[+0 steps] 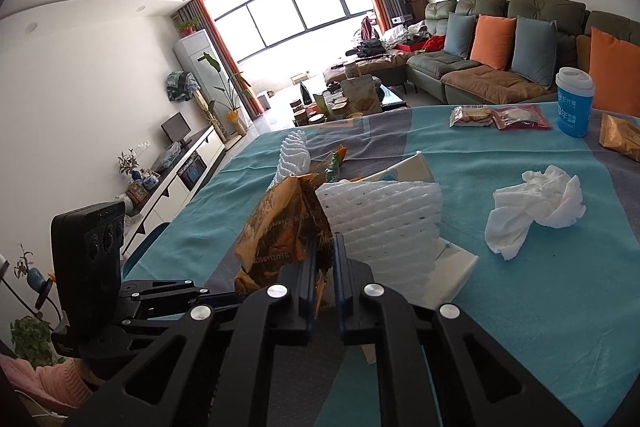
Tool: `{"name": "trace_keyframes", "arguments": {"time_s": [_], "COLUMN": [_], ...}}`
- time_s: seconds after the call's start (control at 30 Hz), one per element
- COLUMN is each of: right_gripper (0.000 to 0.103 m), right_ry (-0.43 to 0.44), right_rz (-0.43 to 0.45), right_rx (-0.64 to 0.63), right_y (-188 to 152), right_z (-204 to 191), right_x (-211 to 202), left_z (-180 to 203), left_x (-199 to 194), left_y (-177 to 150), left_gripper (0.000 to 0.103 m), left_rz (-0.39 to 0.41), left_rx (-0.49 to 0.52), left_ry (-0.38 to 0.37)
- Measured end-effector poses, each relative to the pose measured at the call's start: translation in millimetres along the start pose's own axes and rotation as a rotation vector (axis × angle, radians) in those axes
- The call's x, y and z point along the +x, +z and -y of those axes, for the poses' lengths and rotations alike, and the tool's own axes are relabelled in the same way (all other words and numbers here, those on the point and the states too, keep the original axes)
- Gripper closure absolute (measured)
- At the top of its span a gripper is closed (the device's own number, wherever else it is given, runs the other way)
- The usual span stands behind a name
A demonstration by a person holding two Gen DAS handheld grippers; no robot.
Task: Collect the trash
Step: 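Grasp a gold snack wrapper with the left tool while the right tool grasps another, then carry both gold wrappers over the teal bin and release them inside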
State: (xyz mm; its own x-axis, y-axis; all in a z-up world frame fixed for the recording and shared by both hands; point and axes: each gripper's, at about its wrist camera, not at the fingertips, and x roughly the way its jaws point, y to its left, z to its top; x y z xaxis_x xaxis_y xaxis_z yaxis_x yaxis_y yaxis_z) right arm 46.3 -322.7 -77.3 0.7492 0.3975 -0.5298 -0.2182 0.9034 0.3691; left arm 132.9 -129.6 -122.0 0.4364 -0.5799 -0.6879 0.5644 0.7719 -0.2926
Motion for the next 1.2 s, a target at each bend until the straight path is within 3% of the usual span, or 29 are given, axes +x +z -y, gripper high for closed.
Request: {"name": "trace_keyframes", "arguments": {"time_s": [0.63, 1.2], "right_gripper": [0.102, 0.102], "right_ry": [0.1, 0.194], "right_rz": [0.078, 0.053], "right_rx": [0.026, -0.016], "right_y": [14, 19], "right_z": [-8, -42], "right_x": [-9, 13], "left_z": [-26, -49], "left_x": [-73, -132], "left_y": [-23, -41], "left_gripper": [0.088, 0.088], "left_rz": [0.097, 0.159], "left_rx": [-0.027, -0.07], "left_ry": [0.117, 0.24]}}
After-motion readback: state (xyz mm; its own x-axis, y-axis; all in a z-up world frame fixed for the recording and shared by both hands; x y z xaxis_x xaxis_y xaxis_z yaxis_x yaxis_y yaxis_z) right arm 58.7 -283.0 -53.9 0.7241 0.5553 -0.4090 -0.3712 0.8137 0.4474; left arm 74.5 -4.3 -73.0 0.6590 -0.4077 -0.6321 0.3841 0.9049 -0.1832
